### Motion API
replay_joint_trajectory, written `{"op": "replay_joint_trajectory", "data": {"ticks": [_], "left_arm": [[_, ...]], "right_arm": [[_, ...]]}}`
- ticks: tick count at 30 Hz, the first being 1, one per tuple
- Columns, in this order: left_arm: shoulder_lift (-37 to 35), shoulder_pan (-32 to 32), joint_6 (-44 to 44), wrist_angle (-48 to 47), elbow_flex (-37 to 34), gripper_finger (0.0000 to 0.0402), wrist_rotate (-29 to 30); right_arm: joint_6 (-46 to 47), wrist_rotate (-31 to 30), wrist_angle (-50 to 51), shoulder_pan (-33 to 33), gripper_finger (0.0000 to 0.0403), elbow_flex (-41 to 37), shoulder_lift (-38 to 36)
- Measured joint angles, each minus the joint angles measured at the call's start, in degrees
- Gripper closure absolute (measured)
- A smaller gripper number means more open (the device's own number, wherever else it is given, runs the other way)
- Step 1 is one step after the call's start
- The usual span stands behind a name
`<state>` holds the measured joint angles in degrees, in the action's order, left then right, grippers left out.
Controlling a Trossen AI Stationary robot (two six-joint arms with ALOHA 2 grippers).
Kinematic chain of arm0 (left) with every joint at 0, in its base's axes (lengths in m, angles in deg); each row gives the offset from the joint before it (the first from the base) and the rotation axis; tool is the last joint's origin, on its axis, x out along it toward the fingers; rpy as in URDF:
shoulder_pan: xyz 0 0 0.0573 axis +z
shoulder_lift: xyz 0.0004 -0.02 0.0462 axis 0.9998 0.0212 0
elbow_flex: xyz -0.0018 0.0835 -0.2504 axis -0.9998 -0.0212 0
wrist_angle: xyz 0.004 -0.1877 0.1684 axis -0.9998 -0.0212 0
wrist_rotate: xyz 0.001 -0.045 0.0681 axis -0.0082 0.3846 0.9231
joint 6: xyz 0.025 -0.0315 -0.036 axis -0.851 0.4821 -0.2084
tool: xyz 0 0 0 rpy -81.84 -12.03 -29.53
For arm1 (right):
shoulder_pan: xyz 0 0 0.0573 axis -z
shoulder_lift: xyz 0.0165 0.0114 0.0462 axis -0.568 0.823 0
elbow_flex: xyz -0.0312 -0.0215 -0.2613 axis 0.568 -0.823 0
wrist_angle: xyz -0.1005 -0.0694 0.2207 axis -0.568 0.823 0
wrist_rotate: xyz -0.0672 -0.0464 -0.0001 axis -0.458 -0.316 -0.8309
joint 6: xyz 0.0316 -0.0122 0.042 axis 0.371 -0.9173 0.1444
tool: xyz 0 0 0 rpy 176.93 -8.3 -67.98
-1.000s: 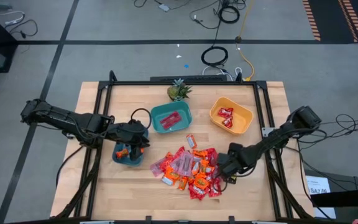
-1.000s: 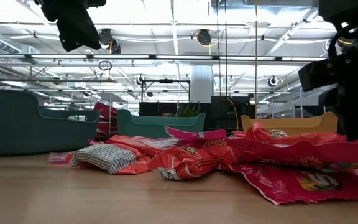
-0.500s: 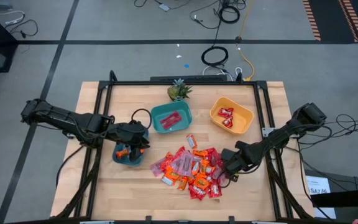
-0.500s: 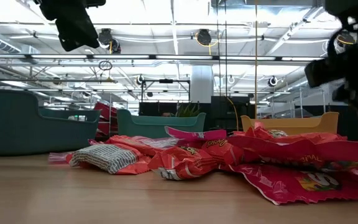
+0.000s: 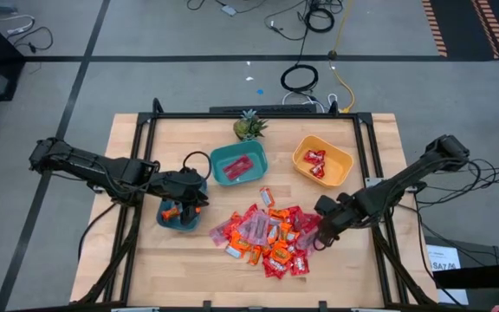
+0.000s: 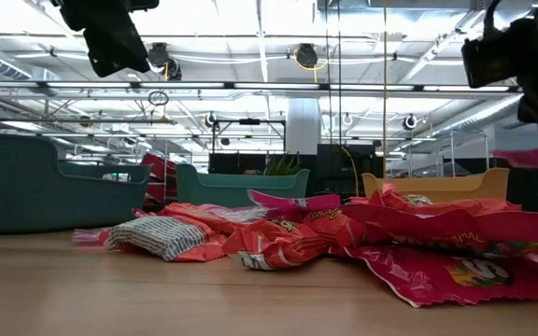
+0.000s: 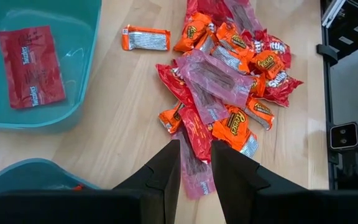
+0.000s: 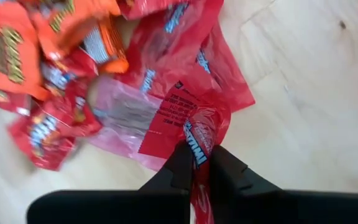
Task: Sort candy
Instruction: Put the pink candy into the light blue bin, then put the orange chocolate into the blue bin
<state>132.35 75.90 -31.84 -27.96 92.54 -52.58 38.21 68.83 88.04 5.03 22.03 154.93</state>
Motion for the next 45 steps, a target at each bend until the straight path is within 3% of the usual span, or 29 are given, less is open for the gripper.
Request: {"op": "replay_joint_trajectory", "data": {"ticks": [3, 6, 11, 15, 24, 29, 34, 39, 45], "left_arm": [[0.00, 0.00, 0.02, 0.02, 0.02, 0.0303, 0.09], [0.00, 0.00, 0.04, 0.02, 0.00, 0.0303, 0.11], [0.00, 0.00, 0.12, 0.02, 0.00, 0.0303, 0.12], [0.00, 0.00, 0.42, 0.04, 0.02, 0.0303, 0.14], [0.00, 0.00, 0.46, 0.04, 0.02, 0.0303, 0.14], [0.00, 0.00, 0.48, 0.04, 0.02, 0.0303, 0.14], [0.00, 0.00, 0.48, 0.04, 0.02, 0.0303, 0.14], [0.00, 0.00, 0.50, 0.04, 0.02, 0.0303, 0.14], [0.00, 0.00, 0.48, 0.03, 0.02, 0.0303, 0.14]], "right_arm": [[2.35, -0.23, -0.12, 0.87, 0.0391, 0.46, -1.54], [0.65, -4.27, -0.19, 2.40, 0.0392, 3.07, -2.08], [-8.90, -12.27, -0.42, 8.45, 0.0393, 10.00, -1.88], [-19.43, -14.20, -2.17, 15.38, 0.0393, 16.53, -0.14], [-42.00, -7.04, -6.18, 29.84, 0.0393, 34.72, 15.89], [-46.27, 0.96, -6.14, 36.08, 0.0389, 44.67, 28.16], [-49.83, 1.73, -6.11, 39.76, 0.0357, 51.48, 37.44], [-52.20, 1.76, -5.55, 41.62, 0.0313, 54.56, 42.10], [-52.46, 1.77, -5.77, 41.77, 0.0256, 54.88, 41.89]]}}
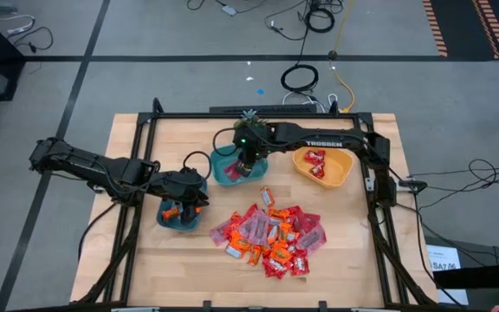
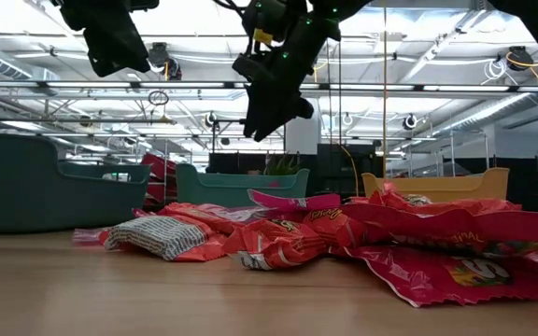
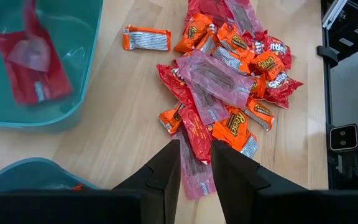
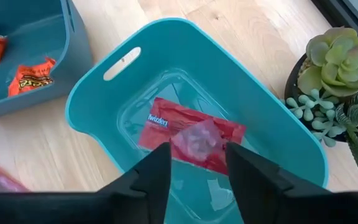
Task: Sort candy
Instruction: Put the orange chocolate into the blue bin
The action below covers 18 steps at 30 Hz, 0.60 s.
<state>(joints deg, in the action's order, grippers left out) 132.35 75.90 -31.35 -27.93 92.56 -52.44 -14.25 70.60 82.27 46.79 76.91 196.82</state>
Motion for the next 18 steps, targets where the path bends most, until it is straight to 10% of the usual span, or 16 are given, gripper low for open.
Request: {"op": "replay_joint_trajectory", "data": {"ticks": [18], "left_arm": [[0.00, 0.00, 0.00, 0.00, 0.00, 0.0303, 0.02]], "right_arm": [[0.00, 0.24, 0.53, -0.04, 0.0215, 0.00, -0.18]]}}
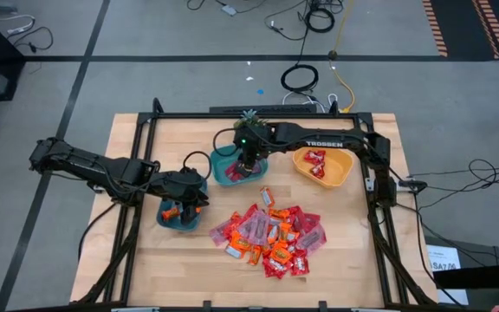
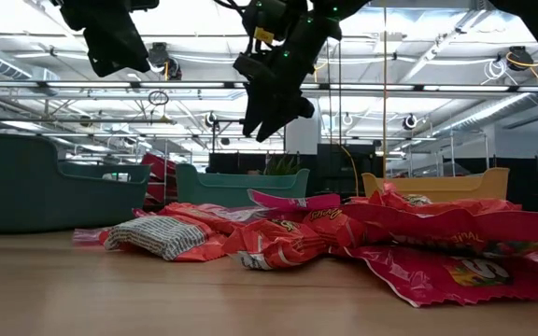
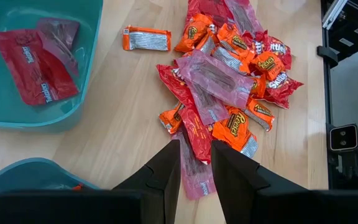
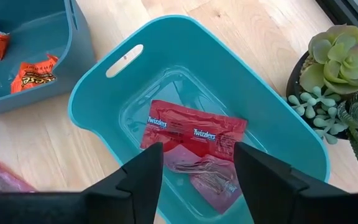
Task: Sort candy
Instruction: Put the orange chocolate into the blue bin
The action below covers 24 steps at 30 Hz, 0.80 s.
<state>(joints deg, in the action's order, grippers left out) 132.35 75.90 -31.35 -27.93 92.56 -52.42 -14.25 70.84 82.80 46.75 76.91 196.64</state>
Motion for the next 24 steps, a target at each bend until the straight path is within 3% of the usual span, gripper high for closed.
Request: {"op": "replay_joint_trajectory", "data": {"ticks": [6, 17, 24], "left_arm": [[0.00, 0.00, 0.00, -0.01, 0.00, 0.0303, 0.00], [0.02, 0.00, 0.00, 0.00, 0.00, 0.0303, 0.00], [0.02, 0.00, 0.00, 0.01, 0.00, 0.0303, 0.00]], "right_arm": [[-0.41, 3.04, 1.11, -0.19, 0.0215, -0.02, -3.21], [-5.14, 2.71, 7.50, -4.85, 0.0215, -0.05, -15.89], [-1.04, 2.00, 8.87, -9.27, 0.0215, -8.26, -25.25]]}}
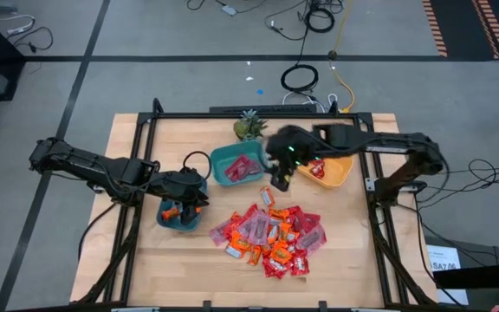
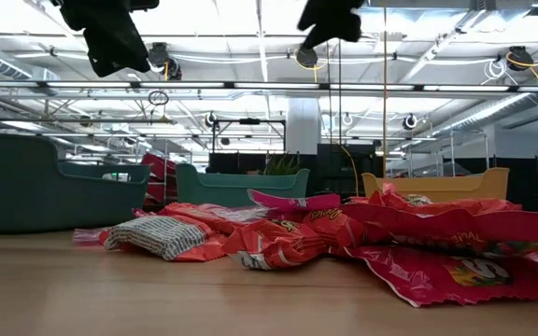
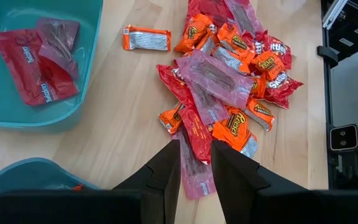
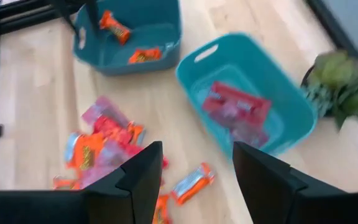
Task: Sort candy
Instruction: Put the orange chocolate into the blue bin
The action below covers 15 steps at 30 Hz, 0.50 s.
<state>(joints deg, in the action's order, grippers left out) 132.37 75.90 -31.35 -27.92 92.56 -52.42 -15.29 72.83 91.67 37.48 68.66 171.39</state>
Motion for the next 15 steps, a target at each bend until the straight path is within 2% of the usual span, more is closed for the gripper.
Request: {"op": "replay_joint_trajectory", "data": {"ticks": [4, 8, 15], "left_arm": [[0.00, 0.00, 0.00, -0.02, 0.00, 0.0303, 0.00], [0.00, 0.00, -0.02, 0.02, 0.00, 0.0303, 0.00], [0.00, 0.00, -0.02, 0.02, 0.00, 0.0303, 0.00]], "right_arm": [[5.80, -2.52, -2.99, -3.73, 0.0215, -8.66, -6.15], [7.59, -2.65, -8.01, -7.70, 0.0215, -16.57, -11.34], [10.77, -4.07, -10.00, -13.01, 0.0215, -24.68, -16.14]]}}
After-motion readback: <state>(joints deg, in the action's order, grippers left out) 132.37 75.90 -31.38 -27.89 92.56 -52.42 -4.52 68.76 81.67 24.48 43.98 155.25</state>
